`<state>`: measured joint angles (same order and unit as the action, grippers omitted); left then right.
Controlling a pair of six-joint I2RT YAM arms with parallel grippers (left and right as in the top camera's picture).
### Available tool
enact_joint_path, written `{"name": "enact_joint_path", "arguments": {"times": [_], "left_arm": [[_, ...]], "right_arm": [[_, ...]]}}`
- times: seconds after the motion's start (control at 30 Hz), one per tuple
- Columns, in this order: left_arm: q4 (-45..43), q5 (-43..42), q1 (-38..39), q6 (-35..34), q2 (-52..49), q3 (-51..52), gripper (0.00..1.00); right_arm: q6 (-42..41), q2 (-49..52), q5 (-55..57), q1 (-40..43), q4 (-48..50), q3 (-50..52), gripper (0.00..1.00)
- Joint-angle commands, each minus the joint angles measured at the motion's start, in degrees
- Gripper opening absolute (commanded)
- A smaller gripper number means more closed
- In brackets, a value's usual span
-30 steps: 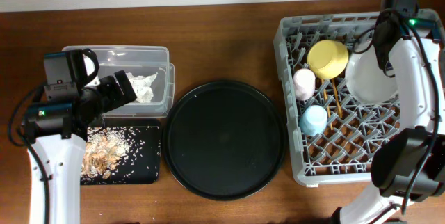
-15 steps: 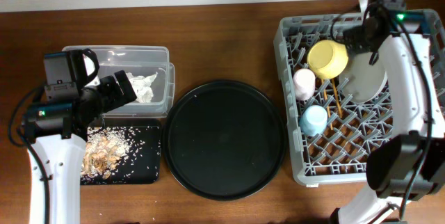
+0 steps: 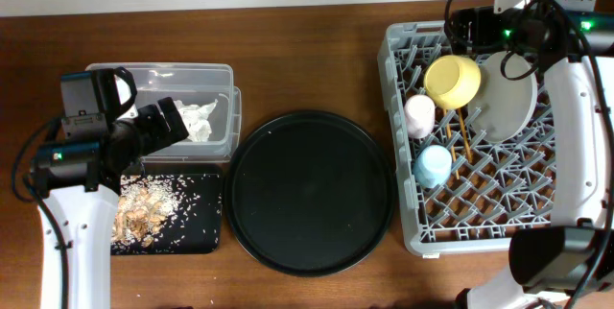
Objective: Sort waste into correct bins and load items into the dishwasher rack
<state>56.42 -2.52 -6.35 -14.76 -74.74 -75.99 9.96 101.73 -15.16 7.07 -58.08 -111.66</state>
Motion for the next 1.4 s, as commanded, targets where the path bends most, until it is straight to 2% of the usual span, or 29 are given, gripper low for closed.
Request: {"name": "enact_joint_path", "arguments": {"times": [0.0, 0.17, 0.3, 0.73, 0.97, 1.07, 1.17, 1.23, 1.3, 1.37], "left_arm": [[0.07, 0.44, -0.20, -0.15, -0.31, -0.11, 0.99], [0.07, 0.44, -0.20, -0.13, -0.31, -0.11, 0.99], [0.07, 0.44, -0.20, -0.13, -0.31, -0.11, 0.99], [0.07, 0.44, -0.20, -0.13, -0.31, -0.11, 0.99], [0.07, 0.44, -0.20, -0.13, -0.31, -0.11, 0.99], [0.04, 0.44, -0.20, -0.13, -0.31, -0.11, 0.99], [0.09, 0.44, -0.20, -0.13, -0.31, -0.11, 0.99], [0.07, 0.44, -0.20, -0.13, -0.31, -0.11, 0.99], [0.07, 0.44, -0.20, -0.13, -0.31, -0.11, 0.99], [0.07, 0.44, -0.20, -0.13, -0.31, -0.11, 0.99]], "right_arm": [[-0.61, -0.11, -1.09, -0.31, 0.00, -0.63, 0.99], [-0.61, -1.55, -0.92, -0.24, -0.11, -0.26, 0.99], [-0.61, -9.16, -0.92, -0.26, -0.15, -0.26, 0.99], [-0.61, -50.84, -0.74, -1.90, -0.22, 1.07, 0.99], [0.26, -74.79, 1.46, -7.10, -0.79, 14.36, 0.99], [0.26, -81.99, 3.93, -7.06, 0.98, 25.14, 0.99], [0.26, -88.89, 3.96, -7.06, 13.18, 41.18, 0.99], [0.24, -92.83, 3.98, -7.08, 26.56, 53.92, 0.99], [0.24, -96.76, 3.98, -7.06, 48.72, 72.65, 0.99], [0.24, -98.88, 4.02, -7.06, 59.78, 84.32, 0.99]]}}
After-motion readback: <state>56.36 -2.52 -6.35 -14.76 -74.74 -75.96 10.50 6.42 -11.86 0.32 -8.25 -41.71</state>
